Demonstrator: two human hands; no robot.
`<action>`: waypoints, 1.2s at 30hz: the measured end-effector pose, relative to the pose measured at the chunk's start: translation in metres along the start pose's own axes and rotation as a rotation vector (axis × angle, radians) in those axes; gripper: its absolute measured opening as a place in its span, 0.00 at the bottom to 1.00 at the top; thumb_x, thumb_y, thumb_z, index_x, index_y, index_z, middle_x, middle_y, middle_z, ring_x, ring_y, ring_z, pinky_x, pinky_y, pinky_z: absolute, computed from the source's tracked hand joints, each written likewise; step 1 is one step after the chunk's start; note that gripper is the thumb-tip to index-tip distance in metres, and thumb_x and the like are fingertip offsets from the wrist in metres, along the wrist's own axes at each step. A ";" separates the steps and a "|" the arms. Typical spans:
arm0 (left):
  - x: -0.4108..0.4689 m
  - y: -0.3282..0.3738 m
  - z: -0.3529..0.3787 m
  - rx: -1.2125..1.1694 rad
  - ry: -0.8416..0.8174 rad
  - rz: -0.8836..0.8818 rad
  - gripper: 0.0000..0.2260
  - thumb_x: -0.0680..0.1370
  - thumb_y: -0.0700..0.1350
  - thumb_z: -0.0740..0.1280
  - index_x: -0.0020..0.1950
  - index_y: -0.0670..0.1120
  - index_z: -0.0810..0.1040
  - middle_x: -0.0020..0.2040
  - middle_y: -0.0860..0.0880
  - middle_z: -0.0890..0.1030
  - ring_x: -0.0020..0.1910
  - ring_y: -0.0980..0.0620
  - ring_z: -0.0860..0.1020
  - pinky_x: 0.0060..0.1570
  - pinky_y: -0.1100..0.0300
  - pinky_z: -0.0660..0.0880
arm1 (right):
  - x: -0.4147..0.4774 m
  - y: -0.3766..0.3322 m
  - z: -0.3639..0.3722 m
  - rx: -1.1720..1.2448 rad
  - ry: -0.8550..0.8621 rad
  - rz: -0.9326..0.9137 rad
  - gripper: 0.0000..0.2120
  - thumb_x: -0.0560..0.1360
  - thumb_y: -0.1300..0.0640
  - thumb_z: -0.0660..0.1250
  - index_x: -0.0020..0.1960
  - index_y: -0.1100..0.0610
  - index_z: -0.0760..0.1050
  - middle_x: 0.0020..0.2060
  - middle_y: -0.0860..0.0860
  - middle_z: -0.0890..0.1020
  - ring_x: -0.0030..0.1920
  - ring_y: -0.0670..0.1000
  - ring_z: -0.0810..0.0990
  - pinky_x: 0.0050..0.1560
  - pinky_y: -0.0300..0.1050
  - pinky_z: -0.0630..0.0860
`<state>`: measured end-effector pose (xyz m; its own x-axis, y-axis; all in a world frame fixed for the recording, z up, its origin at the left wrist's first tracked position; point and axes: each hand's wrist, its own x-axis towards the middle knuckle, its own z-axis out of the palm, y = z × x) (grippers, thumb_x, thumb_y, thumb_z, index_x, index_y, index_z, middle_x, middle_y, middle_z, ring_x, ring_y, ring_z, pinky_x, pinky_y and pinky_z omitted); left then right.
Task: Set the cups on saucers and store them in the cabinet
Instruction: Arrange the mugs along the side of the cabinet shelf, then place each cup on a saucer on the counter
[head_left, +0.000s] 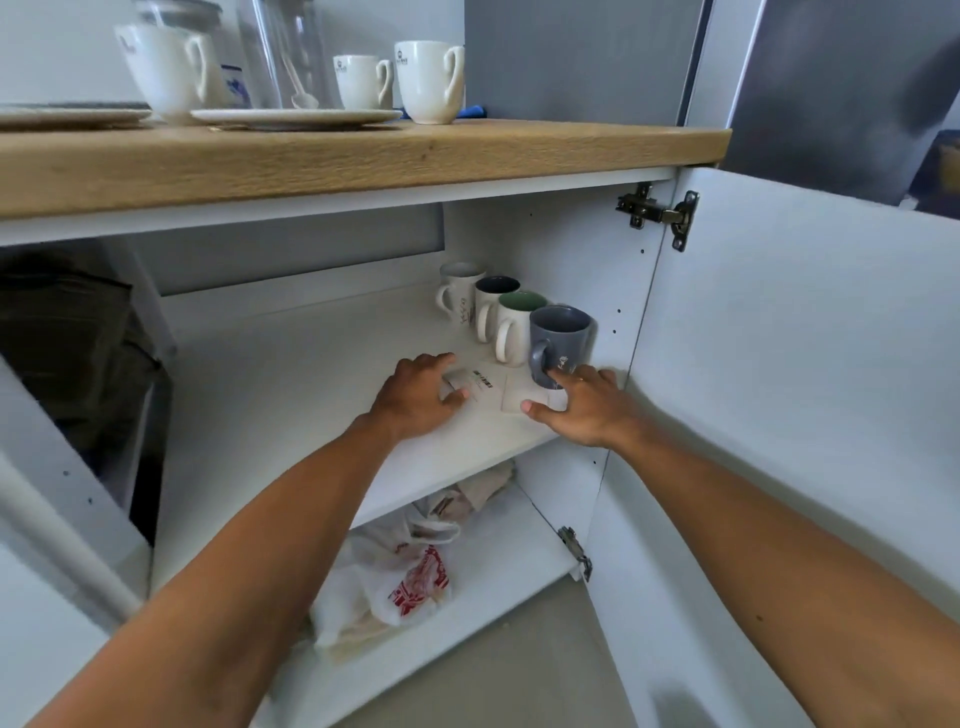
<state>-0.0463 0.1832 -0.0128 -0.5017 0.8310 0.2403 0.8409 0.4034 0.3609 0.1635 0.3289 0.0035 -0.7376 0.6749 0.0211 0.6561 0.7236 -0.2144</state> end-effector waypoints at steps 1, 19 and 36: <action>-0.008 0.002 -0.004 0.071 -0.014 -0.003 0.31 0.76 0.64 0.62 0.76 0.53 0.62 0.73 0.46 0.69 0.71 0.40 0.66 0.67 0.46 0.67 | -0.002 0.001 -0.002 -0.032 -0.025 0.005 0.41 0.72 0.25 0.54 0.79 0.43 0.53 0.78 0.53 0.60 0.76 0.61 0.56 0.72 0.61 0.61; -0.154 0.109 -0.159 0.269 -0.447 -0.143 0.41 0.72 0.75 0.48 0.79 0.57 0.39 0.80 0.47 0.38 0.76 0.41 0.30 0.73 0.37 0.35 | -0.155 -0.044 -0.168 -0.168 -0.323 0.080 0.48 0.69 0.20 0.43 0.81 0.46 0.44 0.81 0.54 0.43 0.79 0.60 0.37 0.75 0.64 0.43; -0.243 0.200 -0.376 0.283 -0.364 -0.110 0.41 0.72 0.76 0.47 0.79 0.58 0.41 0.80 0.48 0.39 0.76 0.42 0.31 0.74 0.39 0.36 | -0.275 -0.130 -0.343 -0.177 -0.348 -0.038 0.48 0.69 0.20 0.43 0.81 0.46 0.41 0.81 0.55 0.41 0.79 0.60 0.35 0.76 0.64 0.43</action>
<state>0.1676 -0.0818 0.3398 -0.5299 0.8372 -0.1352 0.8342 0.5433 0.0944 0.3358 0.0991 0.3608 -0.7522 0.5798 -0.3131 0.6222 0.7814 -0.0477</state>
